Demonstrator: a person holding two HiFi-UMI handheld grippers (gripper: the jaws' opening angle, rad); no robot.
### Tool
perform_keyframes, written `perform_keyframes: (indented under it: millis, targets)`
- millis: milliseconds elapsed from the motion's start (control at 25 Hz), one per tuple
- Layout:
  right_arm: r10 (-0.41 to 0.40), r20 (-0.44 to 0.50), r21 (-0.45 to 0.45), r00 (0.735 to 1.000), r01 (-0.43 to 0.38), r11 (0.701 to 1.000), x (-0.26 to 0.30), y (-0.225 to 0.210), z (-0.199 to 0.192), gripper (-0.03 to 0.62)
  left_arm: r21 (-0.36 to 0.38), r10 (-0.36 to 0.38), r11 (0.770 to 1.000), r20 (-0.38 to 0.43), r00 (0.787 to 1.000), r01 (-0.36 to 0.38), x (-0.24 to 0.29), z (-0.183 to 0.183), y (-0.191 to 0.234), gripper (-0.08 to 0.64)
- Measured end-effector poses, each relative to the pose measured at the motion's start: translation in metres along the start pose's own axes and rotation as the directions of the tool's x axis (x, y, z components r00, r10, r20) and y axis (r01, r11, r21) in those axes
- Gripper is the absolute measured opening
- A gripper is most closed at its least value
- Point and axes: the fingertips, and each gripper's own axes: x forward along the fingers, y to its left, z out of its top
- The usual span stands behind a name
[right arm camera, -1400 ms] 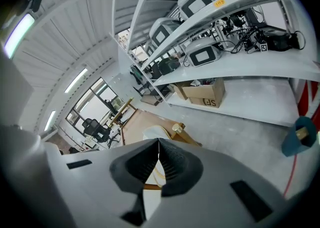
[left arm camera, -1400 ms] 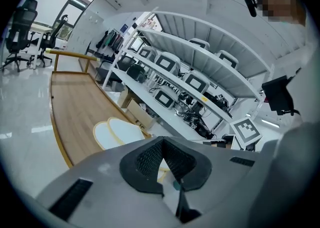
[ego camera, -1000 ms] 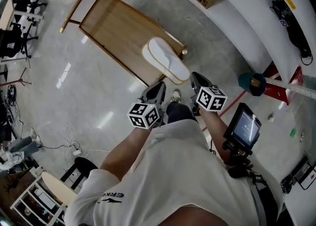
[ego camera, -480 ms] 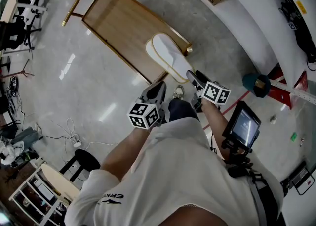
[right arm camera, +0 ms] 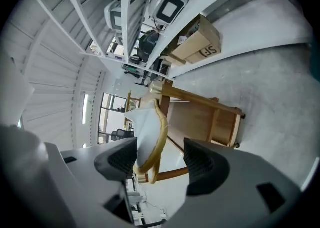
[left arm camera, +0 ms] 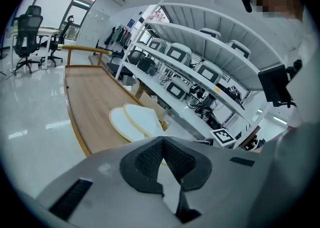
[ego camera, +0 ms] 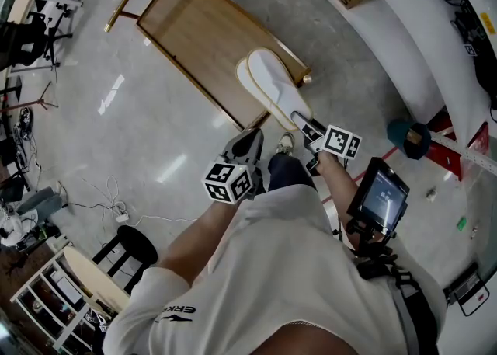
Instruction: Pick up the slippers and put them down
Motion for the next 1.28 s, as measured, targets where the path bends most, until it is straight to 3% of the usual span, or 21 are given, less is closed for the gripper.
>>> perform_keyframes:
  millis: [320, 480, 520, 1280]
  targets:
    - [0.088, -0.025, 0.052, 0.996, -0.087, 0.995, 0.009, 0.006, -0.005, 0.268, -0.005, 0.018, 1.0, -0.002, 1.0, -0.018, -0.003, -0.002, 0.006, 0.003]
    - [0.062, -0.028, 0.017, 0.998, -0.062, 0.998, 0.011, 0.007, -0.005, 0.111, -0.008, 0.02, 1.0, -0.002, 1.0, -0.02, -0.005, -0.001, 0.009, 0.003]
    - [0.058, -0.025, 0.013, 0.998, -0.058, 0.998, 0.012, 0.008, -0.004, 0.103, -0.008, 0.02, 1.0, -0.001, 1.0, -0.02, -0.004, 0.0, 0.01, 0.003]
    - [0.04, 0.014, -0.095, 0.999, -0.038, 0.995, 0.004, 0.034, 0.008, 0.066, 0.002, 0.025, 1.0, 0.044, 0.999, -0.025, -0.01, 0.013, 0.007, 0.003]
